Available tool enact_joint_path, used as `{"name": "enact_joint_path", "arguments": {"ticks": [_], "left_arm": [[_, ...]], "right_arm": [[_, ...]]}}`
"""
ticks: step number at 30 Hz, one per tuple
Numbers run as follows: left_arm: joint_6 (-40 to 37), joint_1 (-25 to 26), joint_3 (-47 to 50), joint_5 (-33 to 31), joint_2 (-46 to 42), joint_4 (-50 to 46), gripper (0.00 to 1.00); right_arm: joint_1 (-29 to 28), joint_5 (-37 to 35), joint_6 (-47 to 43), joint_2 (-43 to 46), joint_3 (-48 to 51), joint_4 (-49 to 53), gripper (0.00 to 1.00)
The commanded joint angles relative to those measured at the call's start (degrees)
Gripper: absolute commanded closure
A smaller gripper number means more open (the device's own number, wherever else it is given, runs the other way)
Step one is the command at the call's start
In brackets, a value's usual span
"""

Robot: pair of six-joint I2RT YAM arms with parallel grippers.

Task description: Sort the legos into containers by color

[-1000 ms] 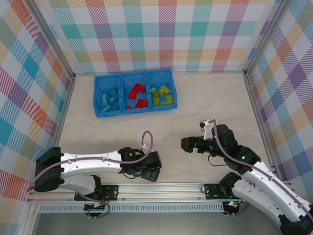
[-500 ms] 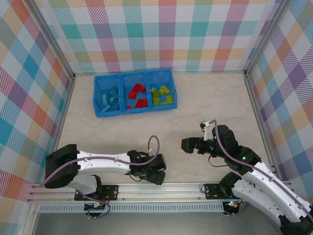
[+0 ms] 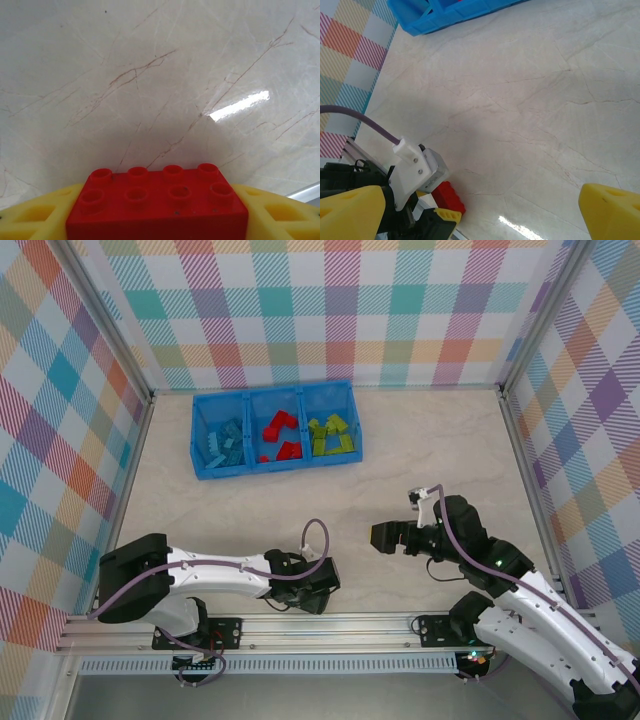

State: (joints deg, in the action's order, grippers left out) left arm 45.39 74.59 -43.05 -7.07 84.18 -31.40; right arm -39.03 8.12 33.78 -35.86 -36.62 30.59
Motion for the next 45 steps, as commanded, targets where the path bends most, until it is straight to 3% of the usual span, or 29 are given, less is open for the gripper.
{"name": "enact_joint_path", "arguments": {"ticks": [1, 3, 9, 14, 20, 24, 35, 40, 45], "left_arm": [[-0.86, -1.38, -0.31, -3.39, -2.11, -2.69, 0.51], [-2.53, -5.8, -1.01, -3.8, -5.34, -4.7, 0.51], [-13.34, -26.74, -5.64, 0.76, -13.28, -2.41, 0.53], [-22.73, -41.02, -18.36, 0.83, -5.34, -2.76, 0.52], [-24.29, -50.24, -33.06, 1.43, 8.0, 0.77, 0.51], [-24.56, -52.67, -42.76, 5.18, 17.19, 1.08, 0.51], [-22.39, -55.58, -62.12, 3.75, 35.29, -1.15, 0.38], [-22.59, -55.6, -66.85, 3.4, 38.03, -4.27, 0.27], [-22.53, -55.6, -66.49, 5.91, 35.13, -4.41, 0.21]], "right_arm": [[0.0, 4.77, -1.52, -0.62, -0.46, 0.22, 0.0], [-0.08, 9.05, -2.94, -1.97, -0.9, -0.05, 0.0], [-1.83, 17.05, -3.75, -7.25, -1.41, -4.46, 0.0], [-4.63, 16.84, -3.84, -13.49, -4.34, -9.75, 0.0], [-4.74, 9.51, -5.91, -14.55, -7.82, -7.16, 0.0], [-4.74, 6.88, -5.94, -12.02, -7.96, -5.53, 0.0], [-4.67, -6.63, -2.89, -2.17, -4.71, -7.6, 0.0], [-4.66, -8.31, -3.2, 3.7, -1.62, -11.68, 0.0], [-4.65, -9.72, -3.73, 3.17, -2.23, -10.27, 0.0]]}}
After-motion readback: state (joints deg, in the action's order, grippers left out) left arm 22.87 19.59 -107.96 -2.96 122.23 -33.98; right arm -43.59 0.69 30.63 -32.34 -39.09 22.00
